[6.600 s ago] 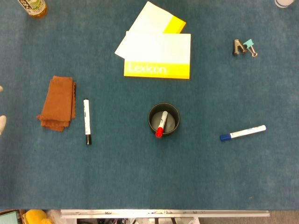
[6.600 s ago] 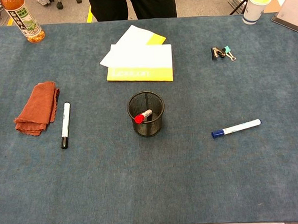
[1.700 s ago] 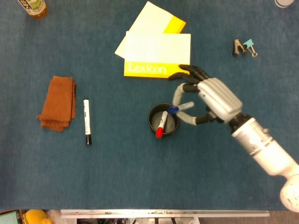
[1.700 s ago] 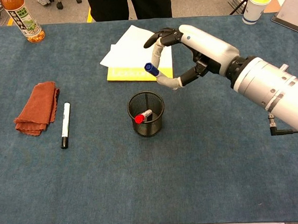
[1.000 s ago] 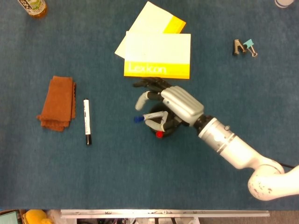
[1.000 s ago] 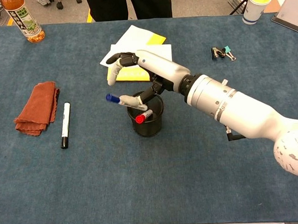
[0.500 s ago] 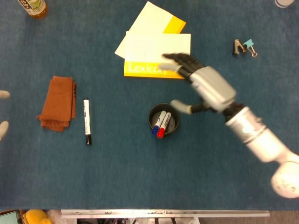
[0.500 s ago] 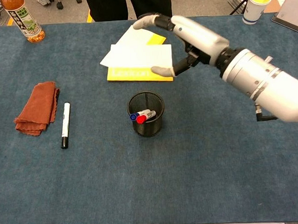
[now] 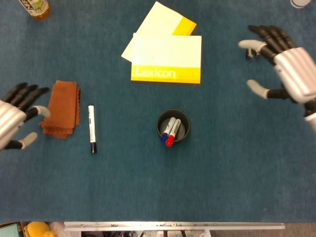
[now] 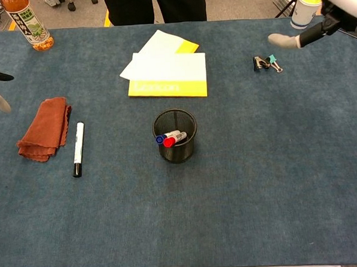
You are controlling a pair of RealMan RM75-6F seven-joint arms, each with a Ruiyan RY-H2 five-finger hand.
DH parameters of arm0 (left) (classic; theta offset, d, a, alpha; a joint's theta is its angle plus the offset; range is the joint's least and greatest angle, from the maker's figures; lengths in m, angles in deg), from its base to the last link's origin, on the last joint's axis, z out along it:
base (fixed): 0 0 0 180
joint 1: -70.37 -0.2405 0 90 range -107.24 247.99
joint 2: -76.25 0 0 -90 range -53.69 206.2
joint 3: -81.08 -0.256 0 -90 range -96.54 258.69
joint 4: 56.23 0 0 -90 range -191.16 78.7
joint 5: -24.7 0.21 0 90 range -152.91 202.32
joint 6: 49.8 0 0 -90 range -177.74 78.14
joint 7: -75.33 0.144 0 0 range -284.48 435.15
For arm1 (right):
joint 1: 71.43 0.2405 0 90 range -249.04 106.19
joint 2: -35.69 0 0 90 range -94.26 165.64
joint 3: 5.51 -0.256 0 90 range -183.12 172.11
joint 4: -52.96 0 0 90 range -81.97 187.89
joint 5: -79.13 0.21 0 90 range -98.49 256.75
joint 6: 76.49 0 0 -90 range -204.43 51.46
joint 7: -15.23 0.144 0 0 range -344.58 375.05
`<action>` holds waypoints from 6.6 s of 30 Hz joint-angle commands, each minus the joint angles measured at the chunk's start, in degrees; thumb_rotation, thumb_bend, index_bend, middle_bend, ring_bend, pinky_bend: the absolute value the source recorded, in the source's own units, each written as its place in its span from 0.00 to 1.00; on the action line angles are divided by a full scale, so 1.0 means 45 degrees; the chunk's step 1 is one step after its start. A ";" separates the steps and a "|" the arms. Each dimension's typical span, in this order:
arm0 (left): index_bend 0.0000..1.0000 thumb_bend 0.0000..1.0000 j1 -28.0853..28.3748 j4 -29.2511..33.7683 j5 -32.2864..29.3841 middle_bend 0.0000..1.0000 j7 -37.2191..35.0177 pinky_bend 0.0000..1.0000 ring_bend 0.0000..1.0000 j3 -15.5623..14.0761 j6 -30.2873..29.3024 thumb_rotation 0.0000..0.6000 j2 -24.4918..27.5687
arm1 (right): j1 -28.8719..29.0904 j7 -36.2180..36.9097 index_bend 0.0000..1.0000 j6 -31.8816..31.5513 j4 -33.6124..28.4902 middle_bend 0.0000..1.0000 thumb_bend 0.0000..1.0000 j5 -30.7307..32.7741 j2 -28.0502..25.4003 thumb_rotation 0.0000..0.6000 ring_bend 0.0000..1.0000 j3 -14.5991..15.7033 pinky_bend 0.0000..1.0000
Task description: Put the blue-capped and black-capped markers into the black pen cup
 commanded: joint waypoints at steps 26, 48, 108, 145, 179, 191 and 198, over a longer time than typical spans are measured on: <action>0.38 0.31 0.3414 -0.6403 0.3450 0.06 -0.0713 0.01 0.00 -0.2208 -0.1300 1.00 -0.5306 | -0.1943 -0.0802 0.26 -0.1129 -0.1267 0.09 0.25 0.0207 -0.1618 1.00 0.00 0.1074 0.00; 0.39 0.31 0.3658 -0.9471 0.2664 0.07 -0.1916 0.01 0.00 -0.3268 -0.2224 1.00 -0.7345 | -0.2042 -0.1080 0.27 -0.1114 -0.1339 0.09 0.25 0.0638 -0.1580 1.00 0.00 0.0827 0.00; 0.52 0.31 0.2784 -1.2410 0.1285 0.08 -0.2892 0.01 0.00 -0.4311 -0.3125 1.00 -0.8884 | -0.2447 -0.1082 0.29 -0.1639 -0.1788 0.09 0.25 0.0693 -0.2021 1.00 0.00 0.0480 0.00; 0.59 0.31 0.5210 0.0201 -0.1252 0.10 -0.5501 0.01 0.00 -0.2390 -0.1090 1.00 -0.3252 | -0.2640 -0.0093 0.29 -0.1709 -0.1342 0.09 0.25 0.0039 -0.2000 1.00 0.00 0.0527 0.00; 0.58 0.31 0.6276 0.4111 -0.5100 0.09 -0.8076 0.01 0.00 0.0794 0.3011 1.00 -0.4288 | -0.2610 -0.0017 0.29 -0.1553 -0.1046 0.09 0.25 0.0110 -0.1933 1.00 0.00 0.0527 0.00; 0.57 0.31 0.6283 0.3173 -0.6155 0.09 -0.6925 0.01 0.00 0.1580 0.3845 1.00 -0.5939 | -0.2740 0.0257 0.29 -0.1663 -0.0984 0.09 0.25 0.0001 -0.2060 1.00 0.00 0.0563 0.00; 0.18 0.31 0.6305 0.2530 -0.6192 0.00 -0.6090 0.00 0.00 0.1621 0.4353 1.00 -0.6105 | -0.2747 0.0390 0.29 -0.1654 -0.0883 0.09 0.25 -0.0034 -0.2056 1.00 0.00 0.0554 0.00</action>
